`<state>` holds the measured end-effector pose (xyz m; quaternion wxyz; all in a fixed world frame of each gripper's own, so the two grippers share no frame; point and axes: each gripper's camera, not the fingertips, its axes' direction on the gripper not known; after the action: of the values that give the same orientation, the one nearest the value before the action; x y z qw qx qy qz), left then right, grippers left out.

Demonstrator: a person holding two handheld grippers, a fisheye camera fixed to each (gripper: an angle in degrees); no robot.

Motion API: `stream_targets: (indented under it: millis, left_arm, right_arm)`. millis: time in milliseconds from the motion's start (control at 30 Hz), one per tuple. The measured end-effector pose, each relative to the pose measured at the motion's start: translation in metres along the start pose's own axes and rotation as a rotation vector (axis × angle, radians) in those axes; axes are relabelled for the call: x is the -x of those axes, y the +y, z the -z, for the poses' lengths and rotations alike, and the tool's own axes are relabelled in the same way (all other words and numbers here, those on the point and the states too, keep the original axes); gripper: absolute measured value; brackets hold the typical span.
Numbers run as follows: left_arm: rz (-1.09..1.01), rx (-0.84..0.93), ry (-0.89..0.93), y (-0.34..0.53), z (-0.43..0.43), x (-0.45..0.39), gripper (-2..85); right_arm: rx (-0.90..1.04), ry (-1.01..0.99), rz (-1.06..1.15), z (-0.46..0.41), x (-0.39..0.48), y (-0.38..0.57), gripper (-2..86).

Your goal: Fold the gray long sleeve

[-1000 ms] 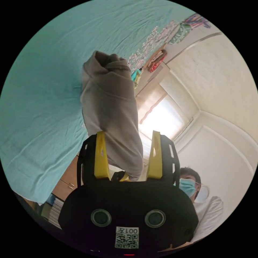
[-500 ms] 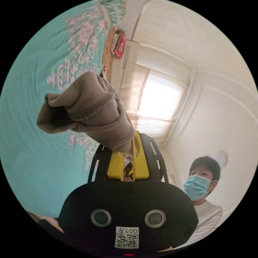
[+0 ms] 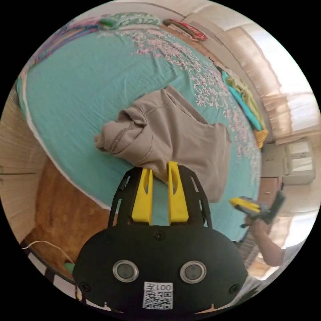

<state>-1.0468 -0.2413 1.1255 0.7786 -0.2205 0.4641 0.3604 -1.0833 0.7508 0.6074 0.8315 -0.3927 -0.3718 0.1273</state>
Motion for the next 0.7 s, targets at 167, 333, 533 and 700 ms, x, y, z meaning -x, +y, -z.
stream_targets:
  millis: [167, 333, 533, 700]
  left_arm:
    - [-0.148, -0.038, -0.472, 0.02, 0.046, -0.088, 4.7]
    - [-0.22, -0.009, -0.726, 0.042, 0.067, -0.146, -0.6]
    - [-0.099, 0.04, -0.628, 0.058, 0.046, -0.154, -0.9]
    - [0.198, -0.068, -0.508, 0.057, 0.053, -0.1, -0.8]
  right_arm:
    - [0.037, 0.485, 0.134, 0.057, 0.048, 0.006, 0.5]
    - [0.014, 0.613, 0.068, 0.131, 0.072, 0.057, 0.7]
    - [0.0, 0.367, -0.045, 0.174, 0.065, 0.157, 3.2]
    - [-0.094, 0.047, 0.046, 0.118, 0.059, 0.136, 9.9]
